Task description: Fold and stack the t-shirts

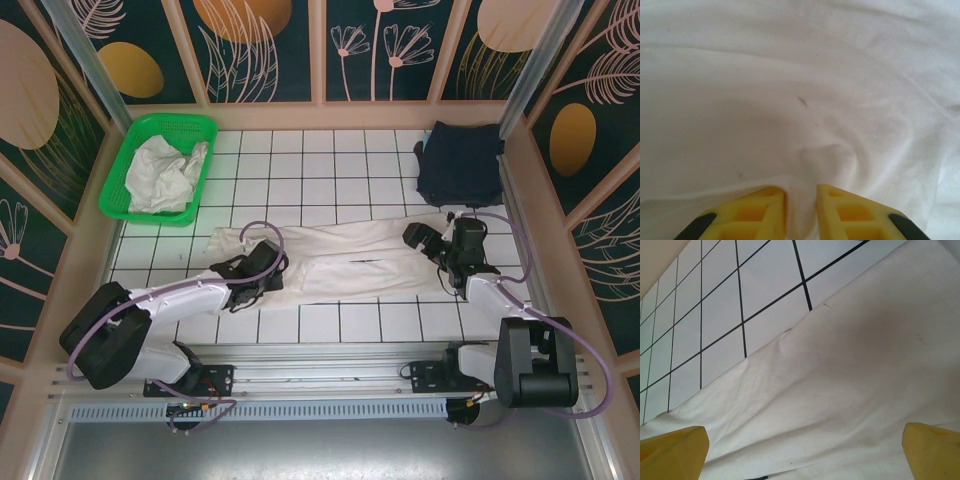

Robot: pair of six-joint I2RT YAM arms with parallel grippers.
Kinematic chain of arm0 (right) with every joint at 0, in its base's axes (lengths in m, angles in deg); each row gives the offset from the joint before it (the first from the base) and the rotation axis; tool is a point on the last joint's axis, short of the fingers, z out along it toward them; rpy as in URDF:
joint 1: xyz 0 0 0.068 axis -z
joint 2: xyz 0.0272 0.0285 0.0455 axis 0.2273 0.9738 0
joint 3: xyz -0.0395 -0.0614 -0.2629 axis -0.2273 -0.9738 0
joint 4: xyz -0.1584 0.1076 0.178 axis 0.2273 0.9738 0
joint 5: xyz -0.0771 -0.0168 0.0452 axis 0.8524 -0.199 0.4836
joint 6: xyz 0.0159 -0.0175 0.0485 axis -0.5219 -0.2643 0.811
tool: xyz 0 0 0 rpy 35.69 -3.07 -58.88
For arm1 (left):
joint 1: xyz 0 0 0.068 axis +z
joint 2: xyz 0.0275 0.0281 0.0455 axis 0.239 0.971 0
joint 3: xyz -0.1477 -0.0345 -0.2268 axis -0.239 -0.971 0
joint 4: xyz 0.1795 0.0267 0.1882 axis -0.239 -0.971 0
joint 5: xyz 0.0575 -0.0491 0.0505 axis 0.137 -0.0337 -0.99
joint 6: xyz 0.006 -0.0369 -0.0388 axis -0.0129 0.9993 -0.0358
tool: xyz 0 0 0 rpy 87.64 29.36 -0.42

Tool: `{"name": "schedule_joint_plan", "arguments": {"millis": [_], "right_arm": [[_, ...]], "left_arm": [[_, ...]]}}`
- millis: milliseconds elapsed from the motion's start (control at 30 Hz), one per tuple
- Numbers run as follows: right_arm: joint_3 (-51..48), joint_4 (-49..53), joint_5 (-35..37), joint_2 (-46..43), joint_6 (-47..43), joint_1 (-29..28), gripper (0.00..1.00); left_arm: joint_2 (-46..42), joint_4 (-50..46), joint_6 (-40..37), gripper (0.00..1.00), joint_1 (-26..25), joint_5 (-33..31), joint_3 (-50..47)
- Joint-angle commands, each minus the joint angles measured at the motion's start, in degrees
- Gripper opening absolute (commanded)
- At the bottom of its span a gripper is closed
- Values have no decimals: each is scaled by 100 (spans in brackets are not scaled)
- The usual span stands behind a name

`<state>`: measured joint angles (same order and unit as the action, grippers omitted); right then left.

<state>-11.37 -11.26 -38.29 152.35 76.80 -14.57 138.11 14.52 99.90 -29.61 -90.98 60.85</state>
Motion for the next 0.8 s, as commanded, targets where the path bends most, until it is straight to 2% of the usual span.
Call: {"name": "schedule_joint_plan", "arguments": {"millis": [0,67,133,300,467,633,767], "right_arm": [[-104,-189,-49,-17,83,55,99],[-95,-179,-49,-3,79,55,99],[-95,-179,-42,-13,76,53,99],[-88,-197,-58,35,79,54,99],[-95,-210,-58,-33,79,59,99],[-141,-314,-216,-13,96,76,99],[-172,-338,-322,-106,105,77,99]], "left_arm": [[-68,-445,-247,18,30,-257,246],[-60,-517,-374,7,26,-220,322],[-81,-623,-608,0,30,-173,411],[-424,-1082,-827,0,29,67,770],[-454,-1279,-786,0,27,815,946],[-139,-1776,-487,0,30,815,1134],[-507,-1686,-186,0,29,984,1025]]}}
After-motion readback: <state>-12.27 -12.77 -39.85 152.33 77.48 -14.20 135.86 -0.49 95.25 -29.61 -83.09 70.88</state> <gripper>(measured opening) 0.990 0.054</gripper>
